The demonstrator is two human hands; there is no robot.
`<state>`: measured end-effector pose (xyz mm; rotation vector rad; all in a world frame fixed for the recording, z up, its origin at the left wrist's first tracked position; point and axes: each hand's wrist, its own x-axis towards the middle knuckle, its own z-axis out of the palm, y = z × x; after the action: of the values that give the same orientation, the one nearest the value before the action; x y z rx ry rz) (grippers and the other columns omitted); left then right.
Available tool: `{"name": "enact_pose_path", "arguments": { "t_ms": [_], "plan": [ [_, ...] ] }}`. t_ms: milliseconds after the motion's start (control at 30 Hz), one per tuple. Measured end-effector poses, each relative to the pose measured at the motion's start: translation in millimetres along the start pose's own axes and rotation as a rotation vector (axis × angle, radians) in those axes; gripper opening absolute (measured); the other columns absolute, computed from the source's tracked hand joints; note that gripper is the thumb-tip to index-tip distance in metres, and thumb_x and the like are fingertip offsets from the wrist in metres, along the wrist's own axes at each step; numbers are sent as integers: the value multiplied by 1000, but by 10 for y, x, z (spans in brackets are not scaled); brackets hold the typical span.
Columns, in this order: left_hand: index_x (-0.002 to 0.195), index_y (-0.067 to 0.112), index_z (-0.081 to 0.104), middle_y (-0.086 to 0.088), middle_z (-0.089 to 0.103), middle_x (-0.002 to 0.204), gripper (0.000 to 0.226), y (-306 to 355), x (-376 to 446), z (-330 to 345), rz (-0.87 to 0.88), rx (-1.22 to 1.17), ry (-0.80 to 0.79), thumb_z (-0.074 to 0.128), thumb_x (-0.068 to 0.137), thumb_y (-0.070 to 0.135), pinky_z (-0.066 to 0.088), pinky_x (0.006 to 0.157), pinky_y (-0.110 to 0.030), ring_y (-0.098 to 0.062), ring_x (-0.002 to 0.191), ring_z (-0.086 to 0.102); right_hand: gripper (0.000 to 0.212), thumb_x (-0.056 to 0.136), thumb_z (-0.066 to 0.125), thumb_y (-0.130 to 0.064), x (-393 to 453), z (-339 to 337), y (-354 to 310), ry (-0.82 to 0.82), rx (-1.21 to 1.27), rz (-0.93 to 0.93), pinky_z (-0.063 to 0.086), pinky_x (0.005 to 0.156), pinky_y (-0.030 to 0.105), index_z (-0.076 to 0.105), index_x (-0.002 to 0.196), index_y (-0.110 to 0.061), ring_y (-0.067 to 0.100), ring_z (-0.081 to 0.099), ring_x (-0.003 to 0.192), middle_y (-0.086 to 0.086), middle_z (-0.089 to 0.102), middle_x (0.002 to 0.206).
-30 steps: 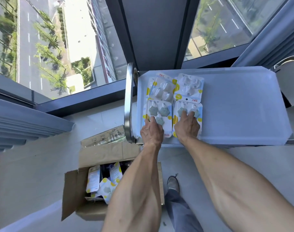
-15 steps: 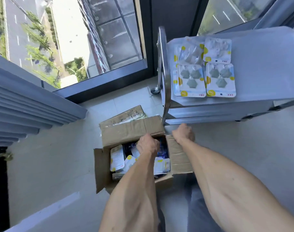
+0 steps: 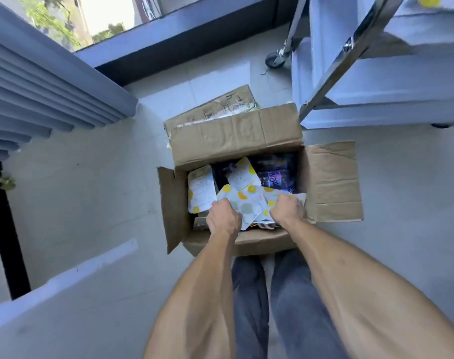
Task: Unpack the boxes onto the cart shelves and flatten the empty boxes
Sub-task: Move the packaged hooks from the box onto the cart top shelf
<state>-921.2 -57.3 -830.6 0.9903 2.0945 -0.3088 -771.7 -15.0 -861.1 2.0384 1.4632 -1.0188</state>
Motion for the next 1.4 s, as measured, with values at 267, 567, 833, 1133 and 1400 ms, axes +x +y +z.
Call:
{"name": "enact_pose_path", "arguments": {
  "t_ms": [267,567,833,1133,1400],
  "plan": [
    [101,0,62,-20,65,108,23,81,783,772,-74,-98,-156,48,88,12,47,74,-35,-36,98,62,33,85,61,-19,628,730,296,-155,-160,-18,49,89,36,62,118,-15,32,59,114,13,63,119],
    [108,15,61,-8,65,115,21,37,1175,1106,-306,-109,-162,53,92,25,43,73,-29,-29,106,62,25,91,58,-19,919,1043,341,-269,-392,-198,48,90,36,60,116,-16,28,58,112,9,62,117],
    [111,0,61,-20,64,116,31,111,1450,1158,-494,-409,-109,52,94,24,46,80,-34,-36,106,61,30,89,54,-20,1091,816,124,176,-266,-183,34,96,38,48,118,-16,25,50,111,4,58,114],
    [96,-1,56,-21,69,86,22,101,1526,1131,-685,-601,-273,48,93,20,53,56,-28,-30,61,68,22,87,55,-11,1255,708,-44,359,18,18,45,72,43,49,108,-10,34,51,100,14,49,107],
    [79,4,58,-10,58,44,15,161,1584,1373,-661,-638,-285,60,81,18,46,58,-27,-25,42,60,24,89,51,-20,1139,937,-20,195,-112,-80,40,68,35,51,111,-11,28,54,94,10,48,107]
  ]
}}
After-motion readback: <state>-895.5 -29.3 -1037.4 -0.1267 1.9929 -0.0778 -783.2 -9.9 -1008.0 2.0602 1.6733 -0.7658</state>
